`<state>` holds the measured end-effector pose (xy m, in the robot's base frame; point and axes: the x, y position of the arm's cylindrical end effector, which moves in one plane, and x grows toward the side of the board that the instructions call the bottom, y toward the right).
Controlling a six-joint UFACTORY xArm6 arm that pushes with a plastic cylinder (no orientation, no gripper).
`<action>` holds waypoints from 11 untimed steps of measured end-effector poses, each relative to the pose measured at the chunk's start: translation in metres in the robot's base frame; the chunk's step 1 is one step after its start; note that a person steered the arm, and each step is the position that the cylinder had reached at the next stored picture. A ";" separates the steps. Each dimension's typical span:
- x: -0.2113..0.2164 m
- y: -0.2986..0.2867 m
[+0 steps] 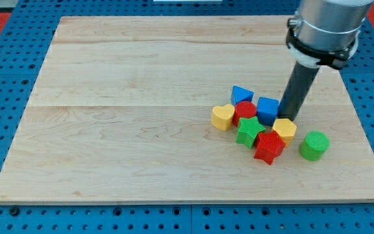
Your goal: Separate the green star from group of blocks
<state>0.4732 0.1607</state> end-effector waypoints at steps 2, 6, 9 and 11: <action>0.009 0.003; 0.028 -0.031; 0.019 -0.028; -0.011 -0.061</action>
